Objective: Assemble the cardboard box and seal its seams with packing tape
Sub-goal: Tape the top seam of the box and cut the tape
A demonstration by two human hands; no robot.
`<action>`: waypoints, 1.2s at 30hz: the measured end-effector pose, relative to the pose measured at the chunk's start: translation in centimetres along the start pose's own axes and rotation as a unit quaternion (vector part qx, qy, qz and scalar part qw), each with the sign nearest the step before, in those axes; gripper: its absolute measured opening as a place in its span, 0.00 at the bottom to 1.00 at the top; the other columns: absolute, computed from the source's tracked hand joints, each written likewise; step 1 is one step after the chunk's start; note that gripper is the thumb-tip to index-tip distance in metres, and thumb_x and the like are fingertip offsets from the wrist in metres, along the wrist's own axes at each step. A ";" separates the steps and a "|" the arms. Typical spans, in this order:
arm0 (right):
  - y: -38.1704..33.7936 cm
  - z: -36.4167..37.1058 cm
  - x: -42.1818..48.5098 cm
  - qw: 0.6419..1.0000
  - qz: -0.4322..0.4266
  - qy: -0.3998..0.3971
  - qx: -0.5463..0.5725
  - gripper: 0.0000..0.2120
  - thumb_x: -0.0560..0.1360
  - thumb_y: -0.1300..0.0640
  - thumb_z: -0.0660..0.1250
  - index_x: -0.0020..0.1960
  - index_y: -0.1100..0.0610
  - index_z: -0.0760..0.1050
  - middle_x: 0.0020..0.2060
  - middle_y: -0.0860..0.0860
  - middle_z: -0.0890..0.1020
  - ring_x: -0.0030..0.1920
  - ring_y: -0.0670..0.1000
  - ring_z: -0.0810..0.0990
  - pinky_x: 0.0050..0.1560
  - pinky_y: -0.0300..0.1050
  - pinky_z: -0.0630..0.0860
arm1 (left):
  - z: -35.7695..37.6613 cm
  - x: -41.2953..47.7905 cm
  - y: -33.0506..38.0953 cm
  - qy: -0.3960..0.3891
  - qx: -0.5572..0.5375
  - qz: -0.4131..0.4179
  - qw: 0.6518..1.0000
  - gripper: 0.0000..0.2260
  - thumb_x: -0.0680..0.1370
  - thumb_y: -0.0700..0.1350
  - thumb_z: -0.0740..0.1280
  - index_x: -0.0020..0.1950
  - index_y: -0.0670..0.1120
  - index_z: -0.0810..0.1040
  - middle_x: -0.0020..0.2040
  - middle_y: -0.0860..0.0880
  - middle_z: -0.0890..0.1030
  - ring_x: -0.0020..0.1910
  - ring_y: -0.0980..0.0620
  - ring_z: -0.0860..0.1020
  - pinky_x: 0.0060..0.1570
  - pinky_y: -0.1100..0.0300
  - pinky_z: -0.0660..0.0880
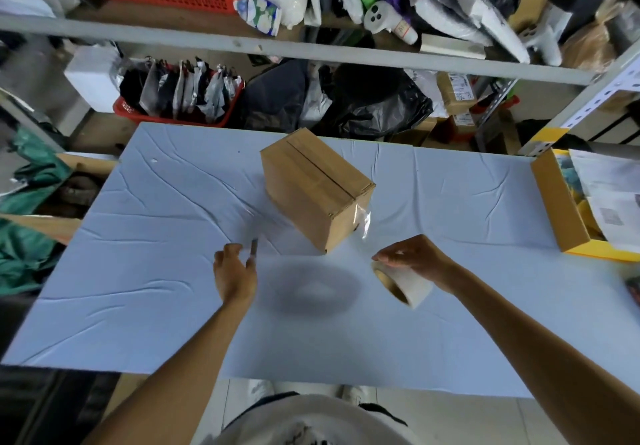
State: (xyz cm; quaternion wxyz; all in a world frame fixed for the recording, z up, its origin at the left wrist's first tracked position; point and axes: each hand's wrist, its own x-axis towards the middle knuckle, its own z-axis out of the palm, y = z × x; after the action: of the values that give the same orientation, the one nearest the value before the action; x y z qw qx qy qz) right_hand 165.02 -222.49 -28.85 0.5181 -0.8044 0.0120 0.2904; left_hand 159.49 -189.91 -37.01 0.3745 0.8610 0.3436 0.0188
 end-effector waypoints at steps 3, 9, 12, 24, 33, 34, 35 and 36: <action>0.1 0.0 0.1 1.000 0.006 0.003 -0.006 0.07 0.69 0.59 0.75 0.47 0.57 0.86 0.41 0.47 0.87 0.40 0.37 0.82 0.39 0.25 0.72 | 0.6 0.2 -1.1 -0.036 0.039 -0.008 0.999 0.14 0.74 0.44 0.70 0.56 0.38 0.75 0.55 0.36 0.75 0.56 0.36 0.74 0.55 0.47 0.71; -0.4 -0.2 0.4 1.000 0.002 0.011 -0.022 0.09 0.70 0.60 0.75 0.49 0.62 0.84 0.43 0.50 0.86 0.40 0.35 0.82 0.40 0.24 0.71 | 1.3 0.5 -0.5 -0.042 0.096 -0.002 0.994 0.17 0.74 0.46 0.71 0.57 0.38 0.73 0.57 0.36 0.72 0.58 0.35 0.71 0.56 0.44 0.71; -0.5 -0.4 0.3 1.000 0.000 0.016 -0.023 0.10 0.70 0.60 0.75 0.50 0.63 0.84 0.45 0.51 0.86 0.42 0.36 0.82 0.42 0.24 0.72 | 1.6 0.9 -0.8 -0.036 0.107 0.033 0.993 0.13 0.75 0.41 0.70 0.55 0.36 0.73 0.56 0.35 0.73 0.56 0.35 0.71 0.53 0.43 0.71; -0.9 -1.2 -0.3 1.000 -0.001 0.030 -0.004 0.04 0.69 0.60 0.76 0.43 0.54 0.85 0.39 0.44 0.86 0.41 0.37 0.83 0.40 0.24 0.72 | -0.5 -3.1 3.2 -0.164 -0.024 0.173 0.971 0.05 0.77 0.40 0.64 0.42 0.41 0.74 0.39 0.45 0.77 0.40 0.44 0.76 0.38 0.56 0.67; -1.0 -1.1 -0.7 0.998 0.040 0.039 -0.035 0.11 0.69 0.44 0.73 0.42 0.51 0.86 0.45 0.55 0.86 0.44 0.50 0.78 0.44 0.42 0.68 | -3.7 -6.4 12.8 -0.099 -0.127 0.262 0.952 0.05 0.76 0.46 0.69 0.43 0.45 0.78 0.35 0.56 0.78 0.34 0.60 0.76 0.33 0.69 0.69; -0.9 -1.1 -0.7 0.998 0.045 0.033 -0.040 0.13 0.69 0.42 0.73 0.43 0.52 0.86 0.48 0.57 0.85 0.45 0.53 0.78 0.45 0.44 0.67 | -3.7 -6.5 13.5 -0.087 -0.133 0.270 0.950 0.05 0.75 0.46 0.71 0.42 0.45 0.78 0.34 0.56 0.78 0.34 0.61 0.76 0.32 0.72 0.70; -0.8 -1.1 -0.7 0.998 0.044 0.029 -0.040 0.16 0.68 0.42 0.73 0.44 0.54 0.86 0.49 0.59 0.84 0.48 0.56 0.79 0.46 0.45 0.67 | -3.5 -6.6 14.1 -0.079 -0.131 0.281 0.947 0.05 0.74 0.46 0.72 0.42 0.46 0.79 0.34 0.56 0.79 0.34 0.62 0.76 0.33 0.73 0.70; -0.8 -1.1 -0.8 0.998 0.045 0.030 -0.039 0.19 0.67 0.42 0.73 0.46 0.57 0.85 0.50 0.61 0.83 0.49 0.57 0.80 0.46 0.46 0.67 | -3.3 -6.7 14.6 -0.074 -0.126 0.294 0.944 0.06 0.73 0.47 0.72 0.41 0.46 0.80 0.34 0.56 0.79 0.34 0.62 0.77 0.33 0.73 0.71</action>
State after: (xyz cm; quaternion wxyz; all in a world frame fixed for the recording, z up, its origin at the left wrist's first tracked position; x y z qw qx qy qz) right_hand 165.10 -223.28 -27.51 0.4720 -0.8310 0.0525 0.2898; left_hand 161.84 -198.92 -23.49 0.4820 0.8686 0.0410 0.1077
